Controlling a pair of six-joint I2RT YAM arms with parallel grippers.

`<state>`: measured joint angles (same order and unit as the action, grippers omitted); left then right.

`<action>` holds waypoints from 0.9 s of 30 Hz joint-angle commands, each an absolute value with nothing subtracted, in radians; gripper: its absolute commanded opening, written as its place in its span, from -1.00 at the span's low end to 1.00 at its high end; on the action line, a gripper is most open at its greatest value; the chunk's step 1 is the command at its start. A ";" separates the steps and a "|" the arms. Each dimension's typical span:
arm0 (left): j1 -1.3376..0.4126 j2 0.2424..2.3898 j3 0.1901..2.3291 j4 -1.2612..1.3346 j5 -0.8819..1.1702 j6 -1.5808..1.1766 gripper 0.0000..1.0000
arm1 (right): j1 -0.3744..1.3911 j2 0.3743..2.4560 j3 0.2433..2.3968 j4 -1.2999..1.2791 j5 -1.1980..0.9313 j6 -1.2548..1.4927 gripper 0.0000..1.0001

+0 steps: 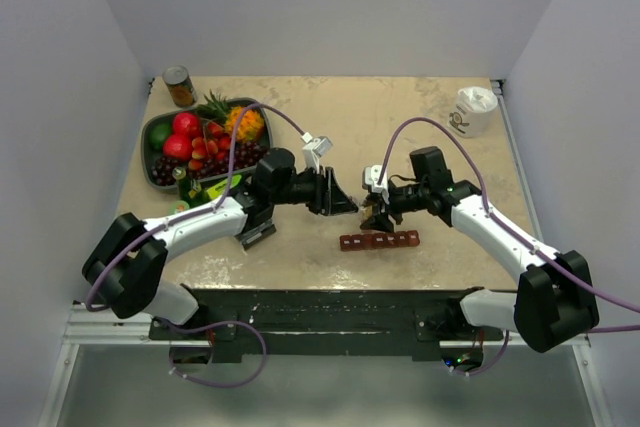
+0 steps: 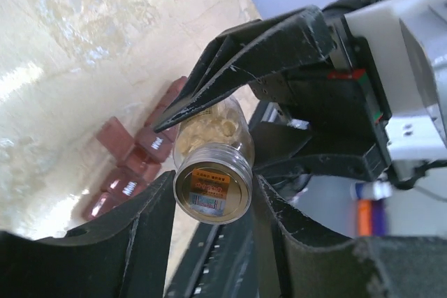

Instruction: Sort the pills into containers

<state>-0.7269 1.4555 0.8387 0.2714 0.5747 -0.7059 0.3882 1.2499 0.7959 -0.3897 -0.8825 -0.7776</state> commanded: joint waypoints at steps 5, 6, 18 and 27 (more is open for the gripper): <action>-0.736 1.425 0.785 0.468 0.630 -1.040 -1.00 | 0.394 1.236 0.805 -0.293 -0.885 -0.759 -0.78; -0.729 1.411 0.782 0.466 0.618 -1.040 -1.00 | 0.396 1.239 0.805 -0.295 -0.885 -0.759 -0.78; -0.591 1.293 0.696 0.365 0.588 -0.925 -1.00 | 0.394 1.236 0.808 -0.298 -0.893 -0.759 -0.78; -0.555 1.385 0.771 -0.092 0.280 -0.490 -0.99 | 0.350 1.224 0.827 -0.270 -0.965 -0.661 -0.79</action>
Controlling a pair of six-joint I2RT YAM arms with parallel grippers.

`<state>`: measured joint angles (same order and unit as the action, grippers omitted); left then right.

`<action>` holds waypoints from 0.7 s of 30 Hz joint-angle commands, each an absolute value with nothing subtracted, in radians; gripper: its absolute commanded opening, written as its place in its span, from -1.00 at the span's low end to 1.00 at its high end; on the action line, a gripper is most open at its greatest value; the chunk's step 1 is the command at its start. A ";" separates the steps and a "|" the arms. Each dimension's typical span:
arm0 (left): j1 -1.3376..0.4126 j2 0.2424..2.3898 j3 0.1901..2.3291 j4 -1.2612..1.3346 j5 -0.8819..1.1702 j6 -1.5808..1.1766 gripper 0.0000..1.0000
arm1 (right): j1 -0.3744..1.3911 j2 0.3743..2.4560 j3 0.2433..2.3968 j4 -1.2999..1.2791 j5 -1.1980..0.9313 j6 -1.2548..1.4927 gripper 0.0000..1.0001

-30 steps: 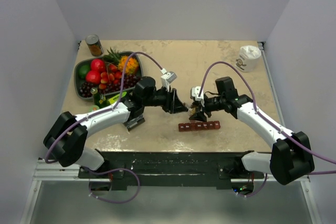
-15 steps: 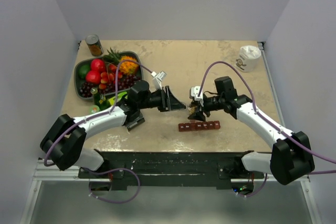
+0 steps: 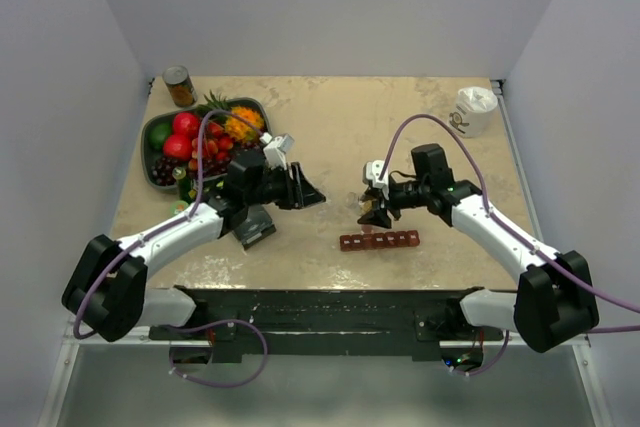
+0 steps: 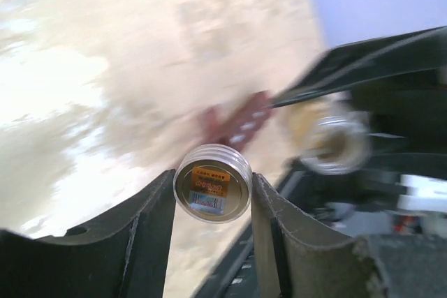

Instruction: Sort the pills into containers

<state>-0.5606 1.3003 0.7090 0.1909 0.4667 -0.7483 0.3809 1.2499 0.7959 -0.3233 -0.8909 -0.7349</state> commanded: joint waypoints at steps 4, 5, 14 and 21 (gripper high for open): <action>-0.555 1.463 0.779 -0.130 0.166 -0.428 -0.97 | 0.310 1.213 0.825 -0.245 -0.976 -0.629 -0.79; -0.555 1.476 0.788 -0.136 0.155 -0.416 -0.96 | 0.304 1.212 0.825 -0.241 -0.977 -0.624 -0.79; -0.555 1.626 0.899 -0.225 0.034 -0.334 -0.56 | 0.268 1.197 0.824 -0.222 -0.982 -0.594 -0.78; -0.555 1.667 0.949 -0.247 0.003 -0.324 -0.13 | 0.255 1.189 0.831 -0.215 -0.982 -0.569 -0.78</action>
